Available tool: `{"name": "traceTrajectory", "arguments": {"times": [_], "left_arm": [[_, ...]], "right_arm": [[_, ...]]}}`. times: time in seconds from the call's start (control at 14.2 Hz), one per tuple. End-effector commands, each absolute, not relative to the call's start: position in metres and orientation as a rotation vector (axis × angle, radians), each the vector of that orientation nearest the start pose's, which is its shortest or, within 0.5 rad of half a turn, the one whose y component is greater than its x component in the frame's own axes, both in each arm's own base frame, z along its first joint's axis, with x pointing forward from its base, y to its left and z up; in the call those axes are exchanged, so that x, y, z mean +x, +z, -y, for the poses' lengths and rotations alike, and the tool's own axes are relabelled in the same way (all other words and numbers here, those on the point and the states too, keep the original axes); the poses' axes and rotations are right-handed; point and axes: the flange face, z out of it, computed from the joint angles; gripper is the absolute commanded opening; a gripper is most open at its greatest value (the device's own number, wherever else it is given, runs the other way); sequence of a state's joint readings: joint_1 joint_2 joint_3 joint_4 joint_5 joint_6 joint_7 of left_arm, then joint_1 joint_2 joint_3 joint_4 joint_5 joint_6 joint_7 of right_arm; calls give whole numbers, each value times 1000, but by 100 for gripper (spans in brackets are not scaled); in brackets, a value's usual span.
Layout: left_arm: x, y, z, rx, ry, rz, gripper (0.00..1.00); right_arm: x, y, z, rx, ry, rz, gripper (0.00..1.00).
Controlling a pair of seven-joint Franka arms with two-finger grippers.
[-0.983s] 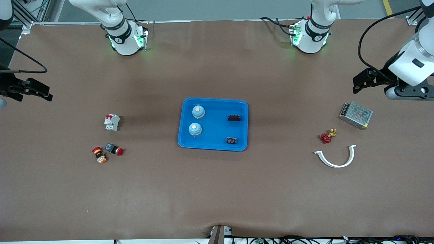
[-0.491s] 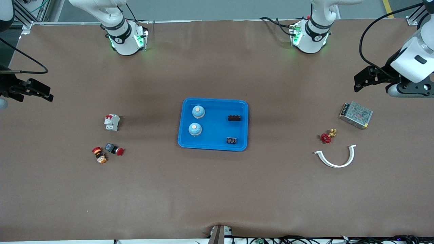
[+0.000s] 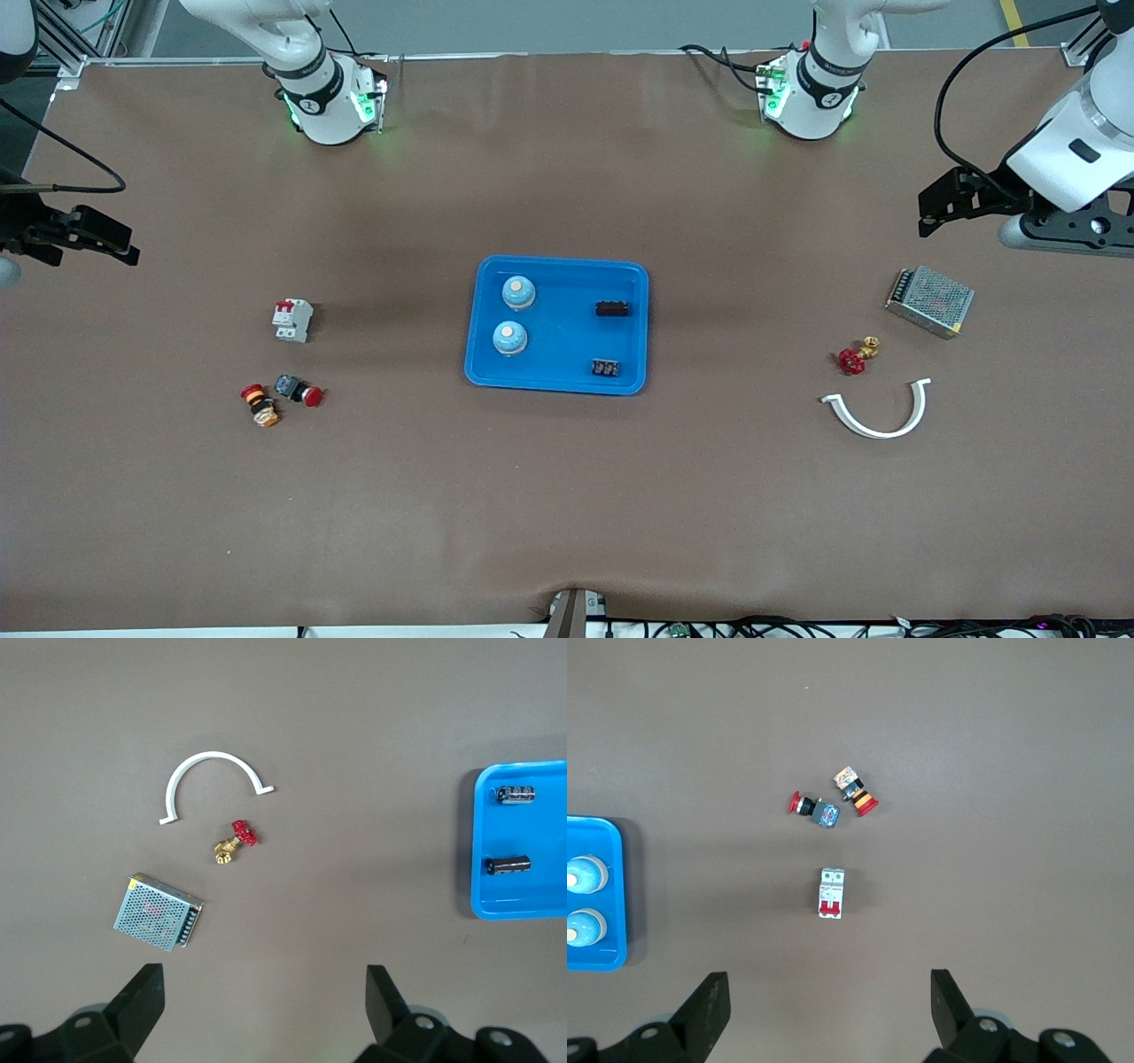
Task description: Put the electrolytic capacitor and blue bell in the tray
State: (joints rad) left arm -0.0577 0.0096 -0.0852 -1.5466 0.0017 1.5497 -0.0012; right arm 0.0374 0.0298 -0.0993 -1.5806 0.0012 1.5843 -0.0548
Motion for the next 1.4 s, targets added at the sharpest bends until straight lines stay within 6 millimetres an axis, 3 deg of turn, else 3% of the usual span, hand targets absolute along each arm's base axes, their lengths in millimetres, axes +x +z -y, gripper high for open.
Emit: {"name": "traceTrajectory", "arguments": {"times": [0.0, 0.42, 1.33], "left_arm": [[549, 630, 77, -3131, 0, -260, 100], [557, 628, 68, -3143, -33, -205, 100], [559, 624, 70, -3136, -24, -207, 100]], "right_arm": [[565, 610, 33, -3153, 42, -5, 100], [565, 609, 32, -3153, 44, -2, 100], [565, 609, 32, -3153, 44, -2, 100]]}}
